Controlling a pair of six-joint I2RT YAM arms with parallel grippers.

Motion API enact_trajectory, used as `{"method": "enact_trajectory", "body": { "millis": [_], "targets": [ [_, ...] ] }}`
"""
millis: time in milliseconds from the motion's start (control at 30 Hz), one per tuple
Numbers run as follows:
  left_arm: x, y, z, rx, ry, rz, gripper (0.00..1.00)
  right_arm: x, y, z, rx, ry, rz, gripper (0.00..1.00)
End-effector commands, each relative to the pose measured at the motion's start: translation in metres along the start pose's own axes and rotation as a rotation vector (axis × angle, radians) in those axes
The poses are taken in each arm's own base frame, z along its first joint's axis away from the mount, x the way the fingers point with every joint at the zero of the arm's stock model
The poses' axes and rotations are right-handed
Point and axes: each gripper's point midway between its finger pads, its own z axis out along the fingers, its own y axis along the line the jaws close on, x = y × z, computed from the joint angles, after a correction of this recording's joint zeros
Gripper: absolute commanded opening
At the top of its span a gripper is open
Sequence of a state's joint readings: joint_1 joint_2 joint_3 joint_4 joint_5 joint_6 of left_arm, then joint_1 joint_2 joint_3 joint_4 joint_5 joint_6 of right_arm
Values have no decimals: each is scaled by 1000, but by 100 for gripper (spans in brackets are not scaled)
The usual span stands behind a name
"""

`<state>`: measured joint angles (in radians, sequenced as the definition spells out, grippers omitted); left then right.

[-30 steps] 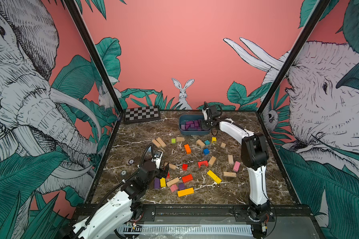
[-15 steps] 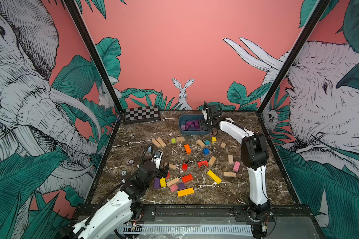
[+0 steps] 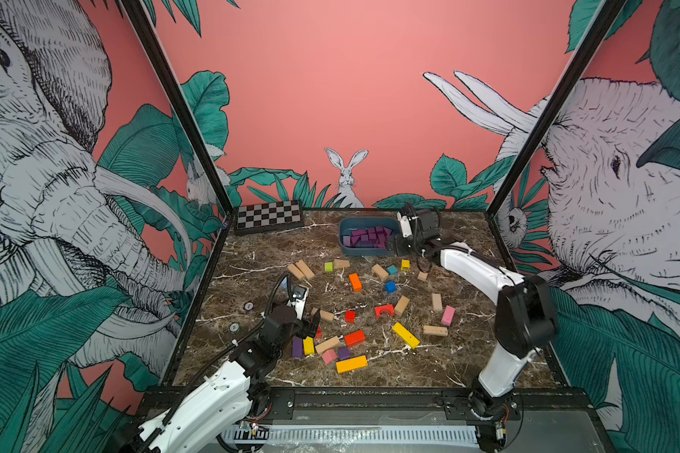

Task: Pick purple bricks into the storage bin
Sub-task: Place the building block in the storage box, then pick up the building block from the center of the board.

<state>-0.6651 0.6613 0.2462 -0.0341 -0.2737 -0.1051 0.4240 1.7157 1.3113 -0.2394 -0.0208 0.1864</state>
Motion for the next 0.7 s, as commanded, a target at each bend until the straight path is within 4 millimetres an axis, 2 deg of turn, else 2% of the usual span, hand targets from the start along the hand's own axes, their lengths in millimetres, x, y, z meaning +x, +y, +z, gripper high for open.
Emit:
{"method": "enact_trajectory", "body": {
  "millis": [0, 167, 267, 400, 567, 667],
  "targets": [
    [-3, 2, 0, -12, -2, -9, 99, 19, 4, -30, -23, -83, 12, 99],
    [-1, 0, 0, -1, 3, -10, 99, 104, -6, -65, 53, -84, -5, 99],
    [0, -2, 1, 9, 3, -8, 99, 143, -14, -84, 78, -115, 3, 99],
    [1, -7, 4, 35, 20, 2, 99, 173, -30, -112, 134, -159, 15, 99],
    [4, -5, 12, 5, 74, 4, 99, 182, -38, -131, 136, -290, 57, 99],
    [-1, -3, 11, -8, 103, -13, 99, 183, -36, -135, 115, -319, 61, 99]
  ]
}}
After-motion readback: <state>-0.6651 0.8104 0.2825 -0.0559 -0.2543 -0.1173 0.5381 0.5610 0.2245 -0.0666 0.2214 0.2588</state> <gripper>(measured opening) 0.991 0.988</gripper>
